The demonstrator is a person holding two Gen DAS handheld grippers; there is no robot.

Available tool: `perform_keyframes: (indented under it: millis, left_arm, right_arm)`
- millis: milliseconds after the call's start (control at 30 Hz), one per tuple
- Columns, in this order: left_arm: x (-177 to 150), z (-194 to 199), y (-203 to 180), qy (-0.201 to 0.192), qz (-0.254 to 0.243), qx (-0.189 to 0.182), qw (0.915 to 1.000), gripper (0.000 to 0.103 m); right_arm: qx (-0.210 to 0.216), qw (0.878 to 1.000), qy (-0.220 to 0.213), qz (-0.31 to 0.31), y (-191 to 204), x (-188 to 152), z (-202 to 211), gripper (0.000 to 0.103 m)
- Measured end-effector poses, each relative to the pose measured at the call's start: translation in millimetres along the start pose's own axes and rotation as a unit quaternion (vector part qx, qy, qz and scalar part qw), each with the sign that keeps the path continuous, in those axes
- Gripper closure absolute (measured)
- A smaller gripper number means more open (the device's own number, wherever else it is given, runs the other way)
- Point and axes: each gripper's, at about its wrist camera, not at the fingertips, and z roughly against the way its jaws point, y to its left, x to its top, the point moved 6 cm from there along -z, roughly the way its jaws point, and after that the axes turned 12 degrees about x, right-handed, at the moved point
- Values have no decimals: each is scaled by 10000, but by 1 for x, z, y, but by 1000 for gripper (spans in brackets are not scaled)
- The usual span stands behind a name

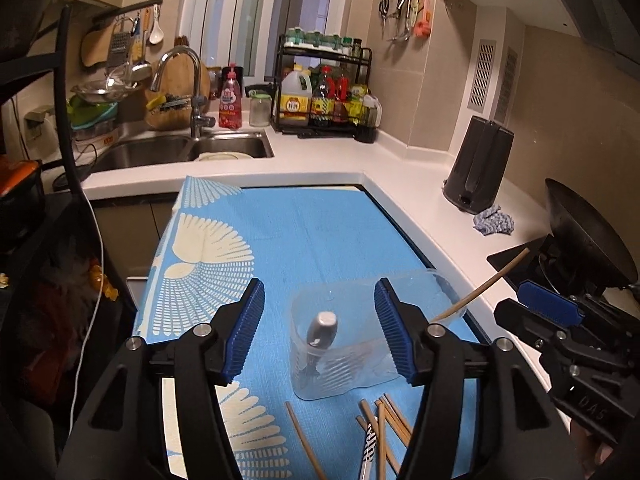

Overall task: Organize utensils
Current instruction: 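Carry the fork into the clear container and open left gripper while right gripper drops its chopstick in, then bring both grippers back down to the remaining chopsticks on the cloth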

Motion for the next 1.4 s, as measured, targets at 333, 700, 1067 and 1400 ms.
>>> perform_keyframes:
  millis: [333, 700, 1067, 1400]
  left_arm:
    - [-8, 54, -1, -410, 105, 55, 9991, 41]
    - [-43, 100, -4, -955, -23, 236, 9951, 49]
    - [-129, 97, 4, -772, -8, 356, 9964, 82]
    - [-211, 81, 39, -51, 545, 814, 9952, 94]
  right_arm:
    - [-153, 9994, -309, 66, 4, -6, 43, 64]
    - [-253, 9956, -881, 205, 7, -31, 94, 64]
    - [-341, 9963, -788, 84, -2, -111, 99, 65]
    - [-275, 9991, -47, -308, -19, -198, 73, 85]
